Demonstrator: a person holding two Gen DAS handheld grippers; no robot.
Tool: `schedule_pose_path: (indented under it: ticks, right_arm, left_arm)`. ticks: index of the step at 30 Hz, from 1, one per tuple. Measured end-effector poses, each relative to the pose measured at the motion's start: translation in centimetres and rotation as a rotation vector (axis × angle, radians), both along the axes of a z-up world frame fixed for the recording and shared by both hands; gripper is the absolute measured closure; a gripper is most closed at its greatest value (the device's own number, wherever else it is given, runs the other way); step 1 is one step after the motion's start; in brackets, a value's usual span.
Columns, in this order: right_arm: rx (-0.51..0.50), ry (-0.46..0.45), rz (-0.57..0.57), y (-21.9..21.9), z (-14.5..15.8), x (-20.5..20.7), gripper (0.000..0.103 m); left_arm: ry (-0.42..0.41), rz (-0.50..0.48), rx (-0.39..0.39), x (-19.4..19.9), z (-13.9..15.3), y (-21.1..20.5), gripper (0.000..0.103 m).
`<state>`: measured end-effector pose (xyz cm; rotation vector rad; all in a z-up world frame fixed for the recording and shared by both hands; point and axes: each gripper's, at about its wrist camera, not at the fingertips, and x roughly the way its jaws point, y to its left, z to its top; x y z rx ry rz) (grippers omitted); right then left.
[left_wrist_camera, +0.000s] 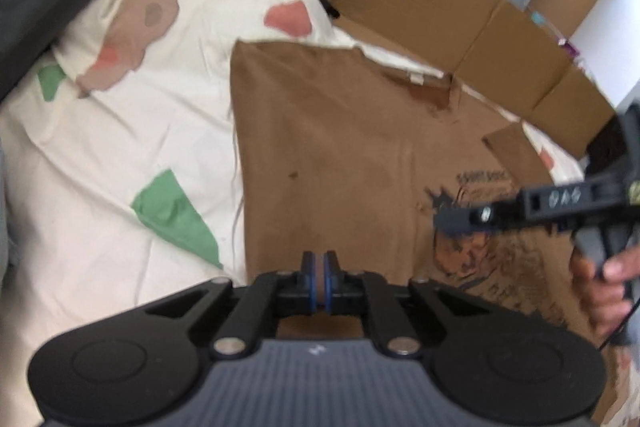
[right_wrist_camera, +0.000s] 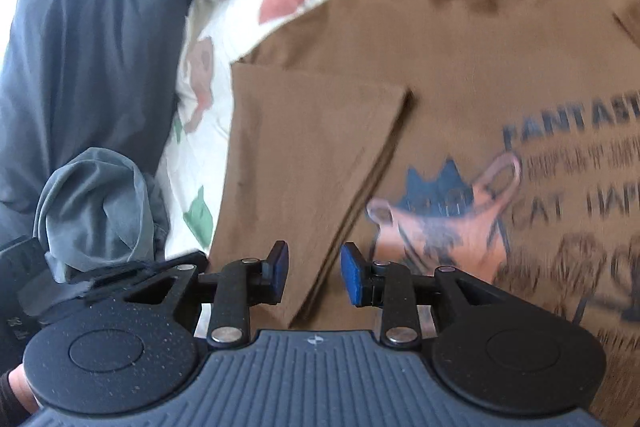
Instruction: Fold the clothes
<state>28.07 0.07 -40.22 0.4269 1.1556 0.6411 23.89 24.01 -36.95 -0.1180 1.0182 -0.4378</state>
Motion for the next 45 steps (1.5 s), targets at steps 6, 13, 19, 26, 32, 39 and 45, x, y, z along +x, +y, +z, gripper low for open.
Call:
schedule_pose_path:
  ticks: [6,13,19,26,32,39,45]
  right_arm:
    - [-0.099,-0.109,0.094,3.0,0.2,0.5,0.072]
    - [-0.226,-0.190,0.113,4.4,-0.4,1.5,0.071]
    - [-0.266,-0.224,0.122,4.6,-0.6,2.7,0.071]
    - [-0.277,-0.248,0.096,4.7,-0.8,3.8,0.071]
    - [-0.293,-0.262,0.065,4.3,-0.8,5.0,0.071]
    - [-0.310,-0.279,0.091,4.3,-1.1,6.1,0.071]
    - [-0.305,-0.271,0.057,3.3,-1.1,6.7,0.071]
  left_arm:
    - [0.020,0.027,0.058,0.0,-2.0,0.8,0.099]
    - [-0.017,0.026,0.047,-0.3,-1.1,1.3,0.099]
    - [-0.051,0.006,0.034,1.1,-1.1,0.8,0.095]
    - [-0.083,0.012,0.051,3.6,-1.6,-0.3,0.095]
    - [-0.051,0.079,0.019,5.6,-2.2,0.0,0.096]
    - [-0.066,0.090,0.029,6.8,-1.6,-0.4,0.095]
    - [-0.073,0.099,0.051,9.1,-1.3,-1.6,0.095]
